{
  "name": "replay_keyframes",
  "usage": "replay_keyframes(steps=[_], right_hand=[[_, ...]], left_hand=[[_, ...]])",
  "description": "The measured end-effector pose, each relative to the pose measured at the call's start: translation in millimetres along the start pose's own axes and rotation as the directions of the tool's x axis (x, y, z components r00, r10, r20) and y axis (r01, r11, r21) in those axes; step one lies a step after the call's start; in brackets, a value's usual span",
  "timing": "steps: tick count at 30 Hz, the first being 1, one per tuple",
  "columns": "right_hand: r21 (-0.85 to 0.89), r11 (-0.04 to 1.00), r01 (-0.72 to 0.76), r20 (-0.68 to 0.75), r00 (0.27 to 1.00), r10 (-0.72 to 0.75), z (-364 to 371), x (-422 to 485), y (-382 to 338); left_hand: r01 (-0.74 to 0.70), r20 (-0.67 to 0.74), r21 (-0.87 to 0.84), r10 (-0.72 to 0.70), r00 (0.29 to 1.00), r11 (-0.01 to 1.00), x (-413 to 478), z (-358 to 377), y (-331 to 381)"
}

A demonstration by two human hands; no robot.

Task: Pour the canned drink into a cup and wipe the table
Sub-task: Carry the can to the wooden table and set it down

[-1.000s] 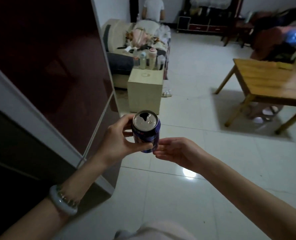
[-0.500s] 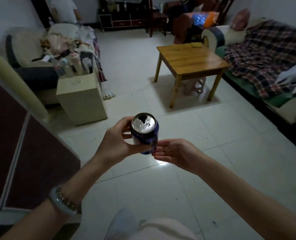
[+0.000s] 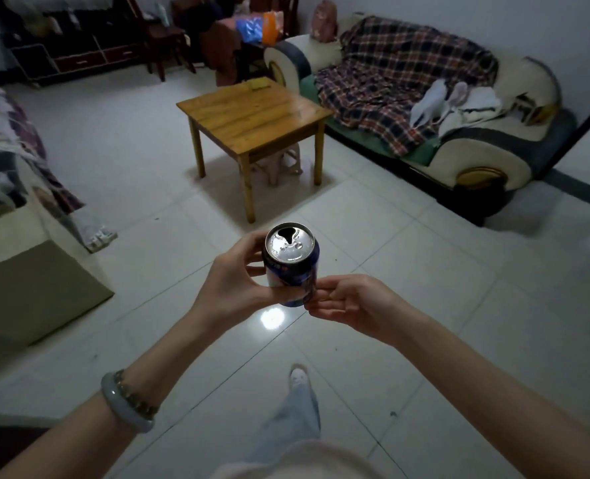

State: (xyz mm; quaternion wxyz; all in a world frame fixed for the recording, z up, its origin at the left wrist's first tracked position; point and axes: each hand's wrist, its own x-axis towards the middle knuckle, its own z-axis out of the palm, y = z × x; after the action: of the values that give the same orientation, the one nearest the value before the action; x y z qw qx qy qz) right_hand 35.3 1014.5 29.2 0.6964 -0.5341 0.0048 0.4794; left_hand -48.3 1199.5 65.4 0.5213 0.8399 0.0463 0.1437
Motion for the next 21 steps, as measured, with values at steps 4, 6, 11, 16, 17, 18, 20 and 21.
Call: replay_keyframes(steps=[4,6,11,16,17,18,20,21], right_hand=[[0.007,0.999,0.034,-0.061,0.998,-0.034,-30.9,29.7,-38.0],[0.037,0.998,0.045,-0.051,0.998,-0.043,-45.2,46.5,-61.0],[0.037,0.998,0.051,-0.069,0.996,-0.049,-74.5,89.9,-118.6],[0.004,0.997,0.072,-0.14,0.988,-0.071,-96.0,133.3,-164.5],[0.01,0.997,0.073,-0.144,0.987,-0.071,-99.2,141.4,-172.0],[0.021,0.997,0.071,-0.151,0.986,-0.067,-102.7,149.7,-178.8],[0.05,0.996,0.068,-0.175,0.983,-0.058,-109.0,164.6,-192.0],[0.067,0.996,0.065,-0.188,0.981,-0.051,-112.3,172.0,-198.9]], left_hand=[[-0.058,0.082,-0.014,0.059,0.995,0.998,66.0,16.0,-7.8],[-0.081,0.108,-0.027,0.083,0.991,0.996,100.7,22.2,-10.0],[-0.122,0.139,-0.043,0.127,0.982,0.992,184.4,31.7,-17.2],[-0.185,0.198,0.002,0.181,0.963,0.983,255.8,41.9,-28.9],[-0.184,0.202,0.002,0.18,0.963,0.983,268.1,44.0,-31.5],[-0.177,0.2,-0.006,0.175,0.964,0.984,279.8,46.0,-34.4],[-0.16,0.195,-0.019,0.161,0.968,0.987,301.5,49.9,-39.8],[-0.152,0.192,-0.021,0.153,0.969,0.988,312.0,51.6,-42.5]])
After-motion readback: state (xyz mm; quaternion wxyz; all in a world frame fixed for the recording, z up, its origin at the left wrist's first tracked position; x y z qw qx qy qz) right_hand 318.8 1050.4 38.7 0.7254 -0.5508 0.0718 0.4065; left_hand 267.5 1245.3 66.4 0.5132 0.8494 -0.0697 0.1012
